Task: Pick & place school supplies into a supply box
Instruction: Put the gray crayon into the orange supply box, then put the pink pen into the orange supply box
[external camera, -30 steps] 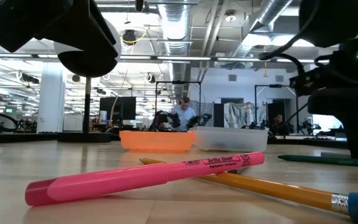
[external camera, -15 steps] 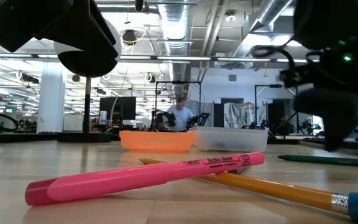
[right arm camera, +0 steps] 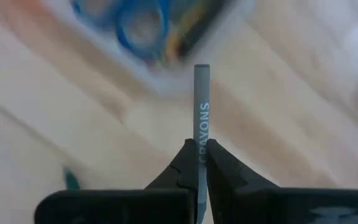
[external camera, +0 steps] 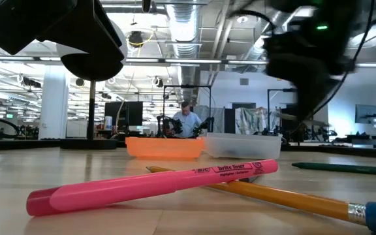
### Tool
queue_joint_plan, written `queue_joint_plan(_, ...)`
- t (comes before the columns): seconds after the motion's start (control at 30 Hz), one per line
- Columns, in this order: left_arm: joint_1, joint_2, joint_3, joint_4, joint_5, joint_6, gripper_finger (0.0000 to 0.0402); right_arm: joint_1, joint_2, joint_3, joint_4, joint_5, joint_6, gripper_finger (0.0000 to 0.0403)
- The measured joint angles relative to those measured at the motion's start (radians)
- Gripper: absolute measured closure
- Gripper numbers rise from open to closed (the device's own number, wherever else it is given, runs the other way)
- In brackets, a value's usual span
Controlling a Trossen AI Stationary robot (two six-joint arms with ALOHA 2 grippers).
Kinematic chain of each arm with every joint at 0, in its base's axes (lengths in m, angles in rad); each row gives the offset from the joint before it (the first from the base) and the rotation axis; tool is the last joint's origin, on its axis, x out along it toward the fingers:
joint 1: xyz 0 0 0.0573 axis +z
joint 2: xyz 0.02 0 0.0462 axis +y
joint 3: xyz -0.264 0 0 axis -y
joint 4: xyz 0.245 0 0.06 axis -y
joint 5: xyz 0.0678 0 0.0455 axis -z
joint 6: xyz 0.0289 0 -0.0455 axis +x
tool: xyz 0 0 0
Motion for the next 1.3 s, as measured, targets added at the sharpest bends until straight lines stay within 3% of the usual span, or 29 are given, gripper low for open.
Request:
queue_joint_plan(0.27,0.000,0.000,0.000,0.000,0.000,0.000,0.0262,-0.192,0.000,0.035,0.219,0.045,-0.288,0.0403)
queue_joint_plan(0.6,0.000,0.000,0.000,0.000,0.000,0.000,0.0262,-0.444,-0.001,0.035,0.355,-0.082,-0.440,0.0402)
queue_joint_plan(0.77,0.000,0.000,0.000,0.000,0.000,0.000,0.0262,-0.495,-0.002,0.035,0.477,-0.166,-0.535,0.0399)
queue_joint_plan(1.3,0.001,0.000,0.000,0.009,-0.006,0.000,0.0262,-0.529,-0.002,0.035,0.469,-0.162,-0.590,0.0312)
